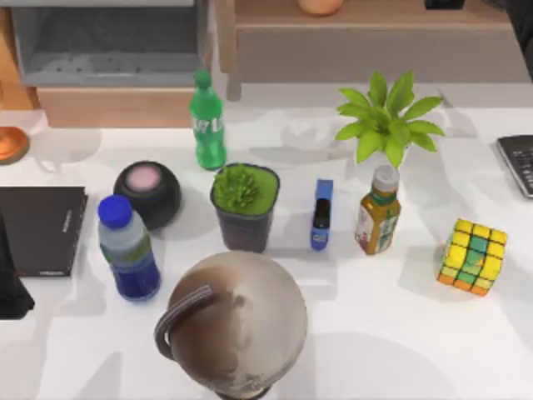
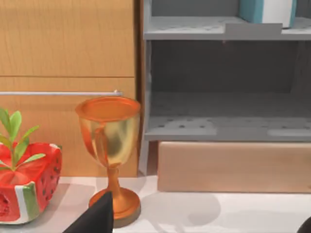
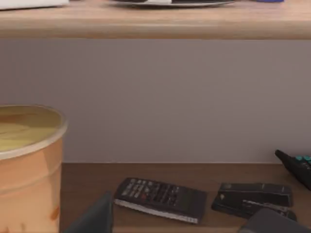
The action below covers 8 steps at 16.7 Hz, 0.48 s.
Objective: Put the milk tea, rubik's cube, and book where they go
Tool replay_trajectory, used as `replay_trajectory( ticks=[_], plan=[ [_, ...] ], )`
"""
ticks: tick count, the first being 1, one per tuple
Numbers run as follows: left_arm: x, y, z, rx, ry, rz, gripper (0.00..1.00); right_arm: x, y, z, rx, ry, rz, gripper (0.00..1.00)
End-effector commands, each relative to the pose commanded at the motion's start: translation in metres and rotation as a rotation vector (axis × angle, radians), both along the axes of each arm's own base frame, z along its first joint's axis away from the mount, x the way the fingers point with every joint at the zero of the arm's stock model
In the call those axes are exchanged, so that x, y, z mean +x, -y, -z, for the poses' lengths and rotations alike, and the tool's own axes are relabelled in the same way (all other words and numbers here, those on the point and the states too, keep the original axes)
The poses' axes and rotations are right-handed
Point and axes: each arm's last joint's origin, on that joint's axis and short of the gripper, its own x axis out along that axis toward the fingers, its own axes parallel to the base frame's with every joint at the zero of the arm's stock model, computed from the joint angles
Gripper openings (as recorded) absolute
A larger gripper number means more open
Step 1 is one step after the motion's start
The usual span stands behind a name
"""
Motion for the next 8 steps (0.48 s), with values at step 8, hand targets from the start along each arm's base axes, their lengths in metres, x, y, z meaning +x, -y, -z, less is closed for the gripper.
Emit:
replay_trajectory(
  ticks=[8],
  plan=[
    [0.000,0.000,0.000,0.000,0.000,0.000,1.00,0.082,-0.127,0.081,-0.003,-0.019,0.001,1.00]
  ],
)
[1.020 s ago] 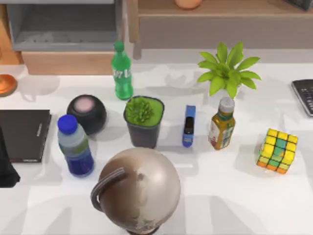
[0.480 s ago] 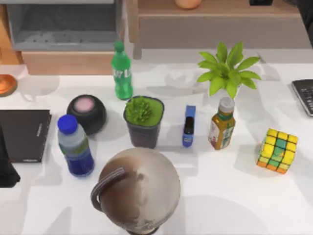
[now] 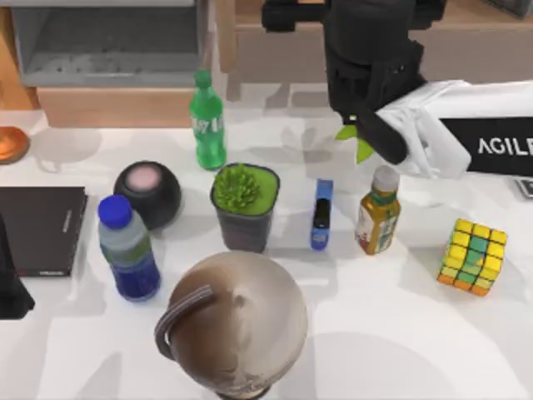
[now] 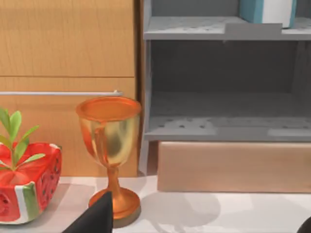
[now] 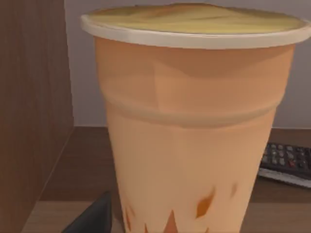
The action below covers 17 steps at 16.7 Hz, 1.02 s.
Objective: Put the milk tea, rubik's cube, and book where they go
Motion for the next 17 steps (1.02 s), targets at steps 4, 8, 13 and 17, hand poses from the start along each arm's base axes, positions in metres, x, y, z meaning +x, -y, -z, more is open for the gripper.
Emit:
replay_trajectory(
  ticks=[4,8,13,17],
  plan=[
    [0.000,0.000,0.000,0.000,0.000,0.000,1.00,0.004,-0.014,0.013,0.003,0.000,-0.001,1.00],
    [0.000,0.000,0.000,0.000,0.000,0.000,1.00,0.005,-0.012,0.012,0.001,-0.003,0.001,1.00],
    [0.000,0.000,0.000,0.000,0.000,0.000,1.00,0.021,-0.009,-0.023,0.001,-0.002,-0.002,1.00],
    [0.000,0.000,0.000,0.000,0.000,0.000,1.00,0.055,-0.009,-0.018,-0.003,-0.013,0.002,1.00]
  ],
)
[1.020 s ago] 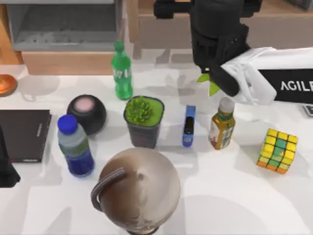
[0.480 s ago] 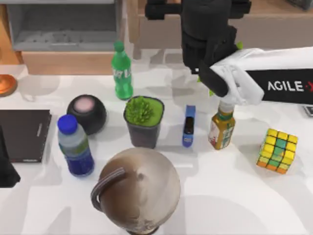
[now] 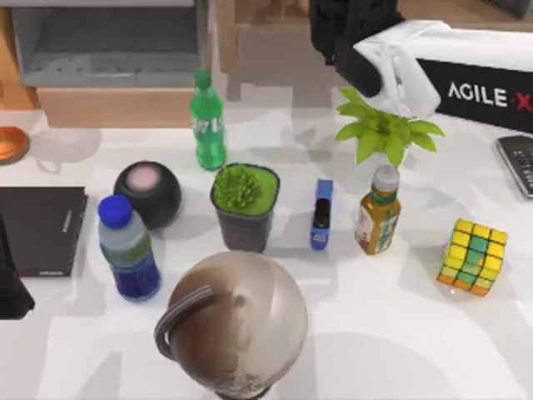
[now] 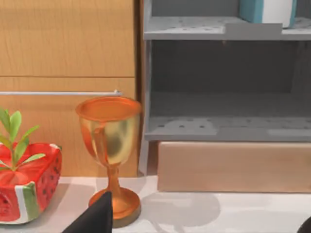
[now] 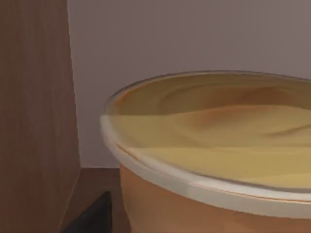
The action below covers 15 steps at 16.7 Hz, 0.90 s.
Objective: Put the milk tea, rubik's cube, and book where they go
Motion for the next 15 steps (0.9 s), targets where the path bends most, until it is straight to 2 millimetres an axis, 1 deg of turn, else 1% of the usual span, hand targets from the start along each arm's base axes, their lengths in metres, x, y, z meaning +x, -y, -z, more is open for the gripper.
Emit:
replay_trajectory(
  ticks=[2,4,9,15],
  plan=[
    [0.000,0.000,0.000,0.000,0.000,0.000,1.00,0.018,0.000,0.016,0.001,0.003,0.004,1.00],
    [0.000,0.000,0.000,0.000,0.000,0.000,1.00,0.027,-0.002,0.028,0.003,0.008,-0.001,1.00],
    [0.000,0.000,0.000,0.000,0.000,0.000,1.00,0.029,-0.003,0.030,0.006,0.012,-0.004,1.00],
    [0.000,0.000,0.000,0.000,0.000,0.000,1.00,0.029,-0.003,0.030,0.006,0.012,-0.004,0.55]
  ],
)
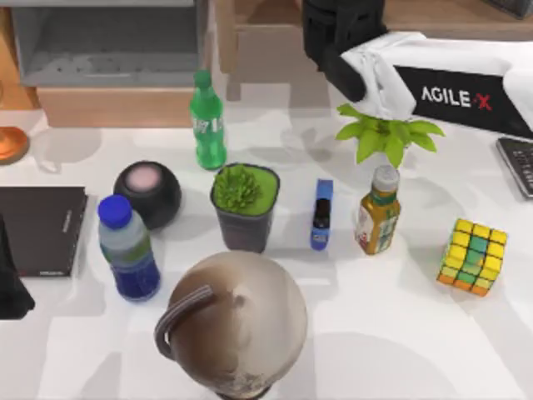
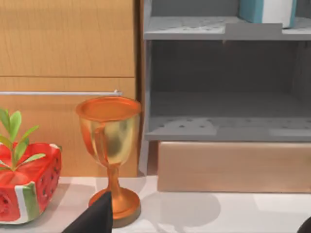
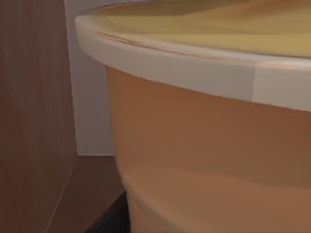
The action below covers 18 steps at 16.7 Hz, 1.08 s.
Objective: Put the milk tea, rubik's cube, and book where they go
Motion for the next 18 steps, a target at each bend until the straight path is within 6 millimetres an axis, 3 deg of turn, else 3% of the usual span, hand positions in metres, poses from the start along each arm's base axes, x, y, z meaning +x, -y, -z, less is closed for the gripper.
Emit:
replay_trajectory(
  ticks=[7,18],
  plan=[
    [0.0000,0.0000,0.0000,0.000,0.000,0.000,1.00,0.0000,0.0000,0.0000,0.000,0.000,0.000,0.02],
    [0.0000,0.0000,0.0000,0.000,0.000,0.000,1.00,-0.0023,0.0009,-0.0001,0.002,0.000,0.004,0.00]
  ],
)
